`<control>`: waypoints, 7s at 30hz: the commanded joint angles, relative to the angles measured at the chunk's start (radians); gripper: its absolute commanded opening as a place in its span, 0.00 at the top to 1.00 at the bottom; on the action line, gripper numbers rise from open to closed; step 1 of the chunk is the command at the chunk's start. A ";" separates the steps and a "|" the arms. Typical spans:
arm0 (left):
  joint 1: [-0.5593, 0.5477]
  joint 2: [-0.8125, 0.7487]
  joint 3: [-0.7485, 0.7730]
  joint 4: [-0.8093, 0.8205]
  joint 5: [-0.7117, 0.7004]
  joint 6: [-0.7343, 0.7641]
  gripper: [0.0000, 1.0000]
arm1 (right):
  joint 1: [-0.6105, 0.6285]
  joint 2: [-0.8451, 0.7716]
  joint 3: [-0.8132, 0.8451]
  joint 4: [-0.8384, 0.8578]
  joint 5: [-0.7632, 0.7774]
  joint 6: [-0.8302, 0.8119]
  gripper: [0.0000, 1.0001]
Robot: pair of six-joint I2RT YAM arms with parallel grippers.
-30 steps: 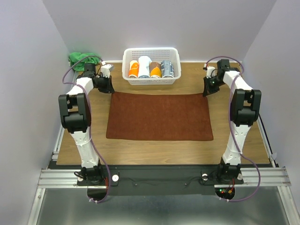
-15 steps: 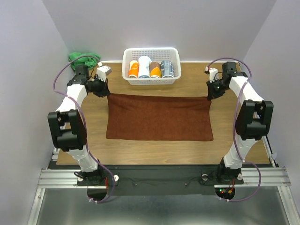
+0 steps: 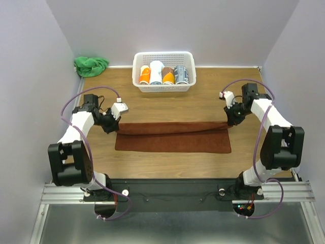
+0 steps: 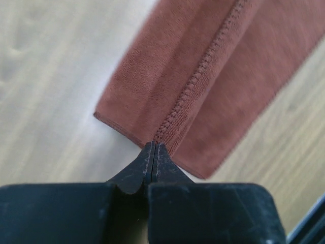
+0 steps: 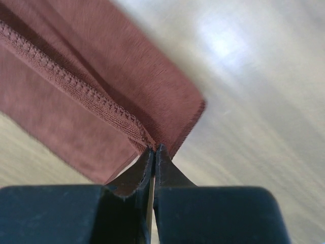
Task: Roll the towels
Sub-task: Fold the towel
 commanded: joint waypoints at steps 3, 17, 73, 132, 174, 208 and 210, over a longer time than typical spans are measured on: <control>0.009 -0.051 -0.101 -0.027 -0.048 0.160 1.00 | -0.005 -0.034 -0.097 0.003 -0.019 -0.117 0.99; 0.006 0.015 -0.081 -0.011 -0.045 0.135 1.00 | 0.040 0.007 -0.132 -0.015 -0.021 -0.105 0.77; -0.003 0.044 -0.125 -0.080 -0.160 0.197 1.00 | 0.070 -0.037 -0.292 -0.038 0.007 -0.205 0.99; 0.003 -0.018 0.050 -0.101 -0.053 -0.050 0.62 | 0.070 -0.031 -0.098 -0.187 -0.093 -0.073 0.67; -0.031 0.027 -0.059 0.008 -0.133 -0.155 0.62 | 0.126 -0.069 -0.381 -0.164 0.082 -0.165 0.71; -0.035 0.157 -0.007 0.164 -0.137 -0.428 0.82 | 0.141 0.041 -0.281 -0.049 0.034 0.021 0.64; -0.034 0.154 -0.006 0.164 -0.142 -0.431 0.89 | 0.141 0.042 -0.284 -0.045 0.043 0.021 0.65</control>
